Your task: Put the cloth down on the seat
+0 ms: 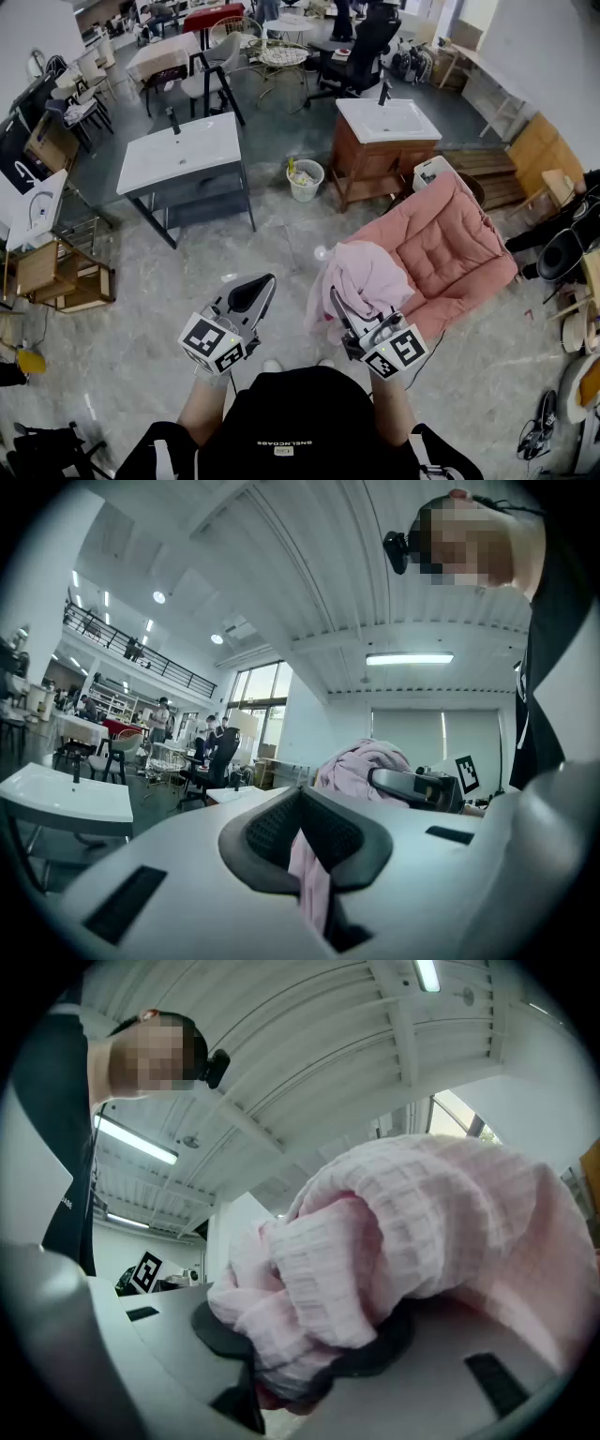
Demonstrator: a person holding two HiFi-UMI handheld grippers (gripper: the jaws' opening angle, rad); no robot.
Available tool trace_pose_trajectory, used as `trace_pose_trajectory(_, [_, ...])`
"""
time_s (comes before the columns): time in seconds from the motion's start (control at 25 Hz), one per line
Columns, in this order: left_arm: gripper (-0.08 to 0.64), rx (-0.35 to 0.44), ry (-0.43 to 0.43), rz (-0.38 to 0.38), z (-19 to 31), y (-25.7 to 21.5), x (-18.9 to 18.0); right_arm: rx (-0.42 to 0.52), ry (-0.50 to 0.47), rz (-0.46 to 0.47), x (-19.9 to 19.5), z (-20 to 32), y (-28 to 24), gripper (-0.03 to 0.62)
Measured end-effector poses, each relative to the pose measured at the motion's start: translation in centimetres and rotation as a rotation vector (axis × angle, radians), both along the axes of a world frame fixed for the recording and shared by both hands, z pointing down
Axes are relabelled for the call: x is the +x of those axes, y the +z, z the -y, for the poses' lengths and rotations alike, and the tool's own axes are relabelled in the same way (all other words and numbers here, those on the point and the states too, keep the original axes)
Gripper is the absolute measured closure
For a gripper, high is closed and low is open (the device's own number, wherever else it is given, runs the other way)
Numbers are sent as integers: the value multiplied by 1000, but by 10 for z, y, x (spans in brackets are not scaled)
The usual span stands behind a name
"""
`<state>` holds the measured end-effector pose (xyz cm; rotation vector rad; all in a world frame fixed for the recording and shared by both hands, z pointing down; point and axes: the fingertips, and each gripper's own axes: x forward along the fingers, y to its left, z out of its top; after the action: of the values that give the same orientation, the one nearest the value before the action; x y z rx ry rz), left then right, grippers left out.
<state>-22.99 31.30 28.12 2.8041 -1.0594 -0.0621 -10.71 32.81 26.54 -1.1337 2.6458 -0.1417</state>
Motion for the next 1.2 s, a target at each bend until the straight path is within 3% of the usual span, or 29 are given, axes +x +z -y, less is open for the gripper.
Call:
trace_pose_trajectory(0.44, [546, -46, 10, 36, 22, 14, 44, -33, -12, 51, 41, 24, 10, 387])
trace_pose_trajectory(0.64, [546, -57, 9, 38, 31, 18, 85, -37, -25, 82, 79, 32, 11, 387])
trace_pose_trajectory(0.88, [546, -50, -1, 96, 36, 23, 144, -51, -47, 111, 135, 39, 16, 385])
trace_pose_trajectory(1.2, [546, -98, -17, 90, 34, 38, 184, -83, -37, 150, 187, 42, 28, 385])
